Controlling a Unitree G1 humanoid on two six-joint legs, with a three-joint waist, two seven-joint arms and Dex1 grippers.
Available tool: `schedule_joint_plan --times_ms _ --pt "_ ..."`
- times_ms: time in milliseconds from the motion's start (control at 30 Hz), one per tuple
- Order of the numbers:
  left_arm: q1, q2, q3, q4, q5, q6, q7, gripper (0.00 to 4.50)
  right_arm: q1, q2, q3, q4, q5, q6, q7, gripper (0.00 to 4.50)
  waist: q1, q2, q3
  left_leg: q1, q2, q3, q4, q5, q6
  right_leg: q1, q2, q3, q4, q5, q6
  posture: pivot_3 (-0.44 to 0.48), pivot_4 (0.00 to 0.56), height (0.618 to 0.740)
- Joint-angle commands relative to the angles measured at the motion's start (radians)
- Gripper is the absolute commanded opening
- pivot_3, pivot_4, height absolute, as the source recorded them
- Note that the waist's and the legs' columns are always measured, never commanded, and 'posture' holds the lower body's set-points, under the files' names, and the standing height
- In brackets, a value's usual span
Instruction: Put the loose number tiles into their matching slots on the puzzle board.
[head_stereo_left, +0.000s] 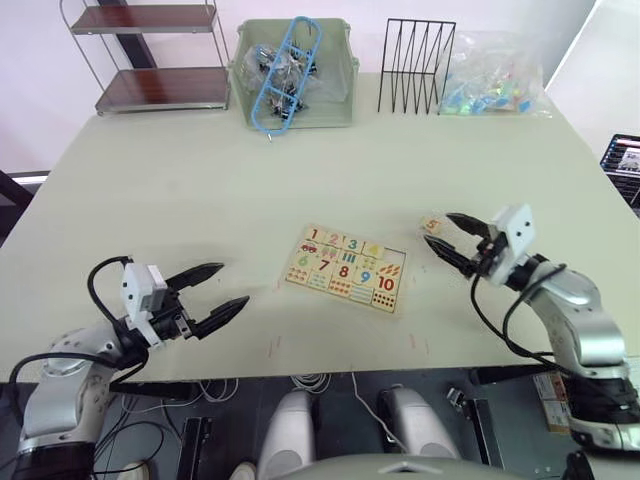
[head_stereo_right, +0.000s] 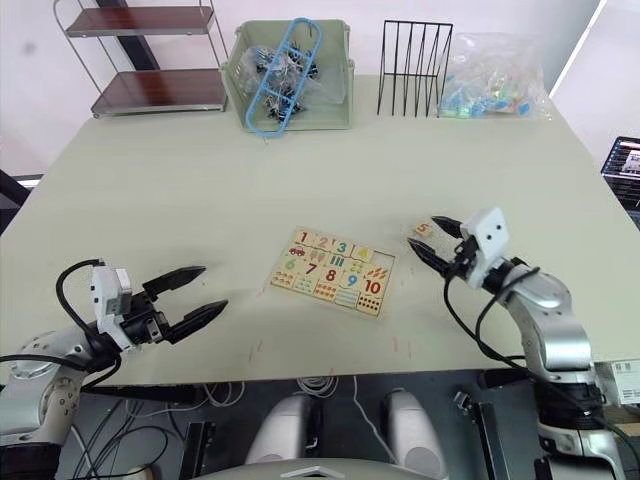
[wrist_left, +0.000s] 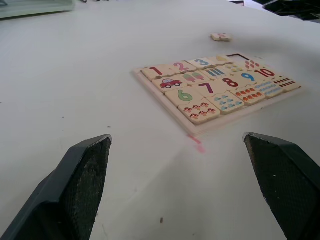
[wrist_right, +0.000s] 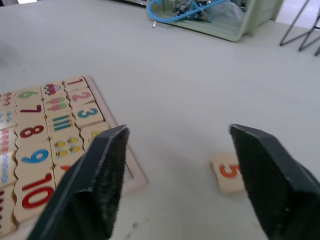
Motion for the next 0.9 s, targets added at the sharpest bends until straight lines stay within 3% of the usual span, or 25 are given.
schedule_joint_plan --times_ms 33,267,400,567,900 --pt "0.021 -0.016 0.038 -0.044 0.007 -0.015 0.051 4.50 0.078 -0.027 -0.086 -0.029 0.035 -0.063 0.009 4.38 0.000 0.000 0.000 0.000 0.000 0.000 0.000 0.000 0.000 0.000 0.000 0.000 0.000 0.000 0.000 0.000 0.150 0.740" --pt "0.052 -0.047 0.056 -0.047 0.043 -0.032 0.130 4.50 0.249 -0.034 -0.181 -0.023 0.068 -0.167 0.031 4.38 -0.001 0.000 0.000 0.001 -0.001 0.000 0.000 0.000 0.000 0.002 0.000 0.001 -0.001 0.000 0.000 0.000 0.150 0.740" --pt "0.063 -0.045 0.079 -0.037 0.047 -0.038 0.150 4.50 0.326 -0.023 -0.220 -0.036 0.106 -0.205 0.045 4.38 -0.003 0.000 0.000 0.014 0.000 0.001 -0.001 0.000 0.000 0.014 0.000 0.001 -0.001 -0.004 -0.001 0.000 0.150 0.740" --pt "0.074 -0.058 0.102 -0.046 0.045 -0.044 0.177 4.50 0.402 -0.028 -0.237 -0.042 0.124 -0.236 0.054 4.38 -0.001 0.000 0.000 0.014 0.000 0.001 0.000 0.000 0.000 0.014 -0.001 0.001 -0.001 -0.005 -0.001 0.000 0.150 0.740" --pt "0.102 -0.089 0.110 -0.063 0.040 -0.051 0.192 4.50 0.378 -0.044 -0.218 -0.010 0.124 -0.244 0.050 4.38 -0.002 -0.001 0.000 0.015 0.000 0.001 0.000 0.000 0.000 0.014 -0.001 0.002 -0.001 -0.003 -0.003 0.000 0.150 0.740"
